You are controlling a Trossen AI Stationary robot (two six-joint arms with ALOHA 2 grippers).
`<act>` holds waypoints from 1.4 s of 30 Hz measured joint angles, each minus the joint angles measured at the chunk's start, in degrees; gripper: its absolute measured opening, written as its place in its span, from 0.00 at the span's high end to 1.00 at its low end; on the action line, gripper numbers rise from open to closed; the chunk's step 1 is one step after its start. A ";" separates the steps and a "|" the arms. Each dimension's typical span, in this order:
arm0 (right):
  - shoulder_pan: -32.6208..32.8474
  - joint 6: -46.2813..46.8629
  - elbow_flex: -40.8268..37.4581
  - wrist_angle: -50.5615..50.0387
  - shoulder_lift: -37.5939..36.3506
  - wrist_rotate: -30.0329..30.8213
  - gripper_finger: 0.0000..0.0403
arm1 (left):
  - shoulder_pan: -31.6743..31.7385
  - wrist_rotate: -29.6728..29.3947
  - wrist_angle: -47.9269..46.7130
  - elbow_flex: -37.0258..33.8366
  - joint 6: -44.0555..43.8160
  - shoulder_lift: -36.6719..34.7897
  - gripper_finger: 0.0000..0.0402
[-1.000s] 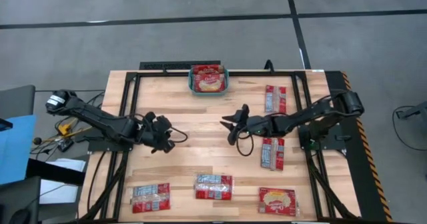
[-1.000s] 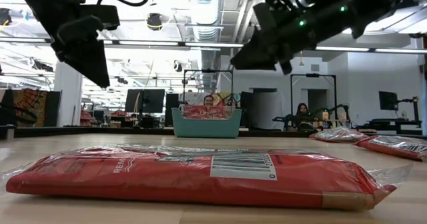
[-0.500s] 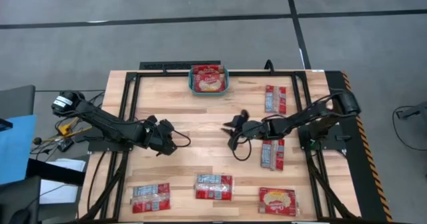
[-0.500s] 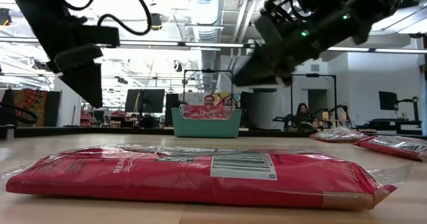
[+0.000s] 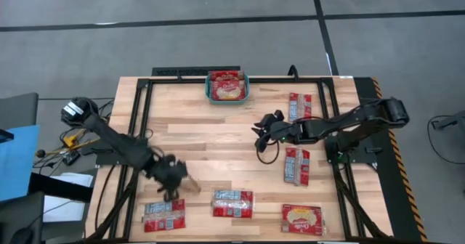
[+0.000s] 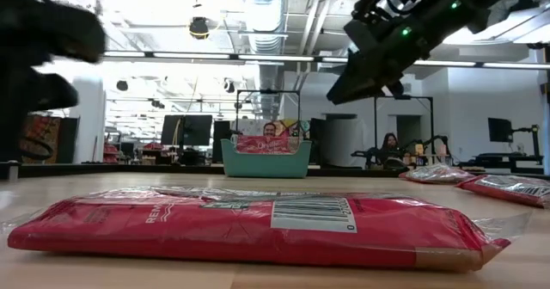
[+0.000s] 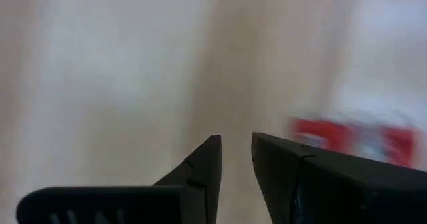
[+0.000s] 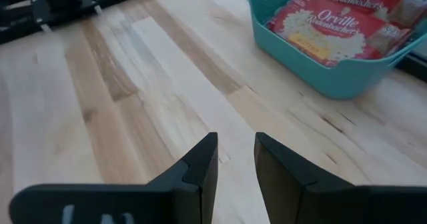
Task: Sort popcorn bags into baskets
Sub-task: Put the red popcorn bag into the green basket
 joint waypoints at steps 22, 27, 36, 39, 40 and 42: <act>-0.87 -3.95 2.98 10.61 9.31 -0.25 0.69 | -26.61 -5.64 6.68 15.44 -21.52 21.32 0.45; -0.87 -6.40 3.04 14.48 9.31 -0.34 0.70 | -27.81 -6.44 -9.15 23.93 -18.01 28.94 0.44; -0.81 -7.55 3.04 14.45 9.31 -0.43 0.70 | -28.14 -11.21 -25.13 29.53 -14.20 36.04 0.68; -0.49 -7.55 3.04 14.45 9.31 -0.43 0.70 | -28.14 -12.78 -27.37 29.52 -14.22 36.35 0.86; -0.39 -7.55 3.04 14.45 9.31 -0.43 0.70 | -28.11 -13.96 -28.56 29.38 -14.22 36.38 0.92; -0.36 -7.55 3.04 14.45 9.31 -0.46 0.70 | -27.68 -16.78 -31.31 29.01 -14.70 35.61 0.97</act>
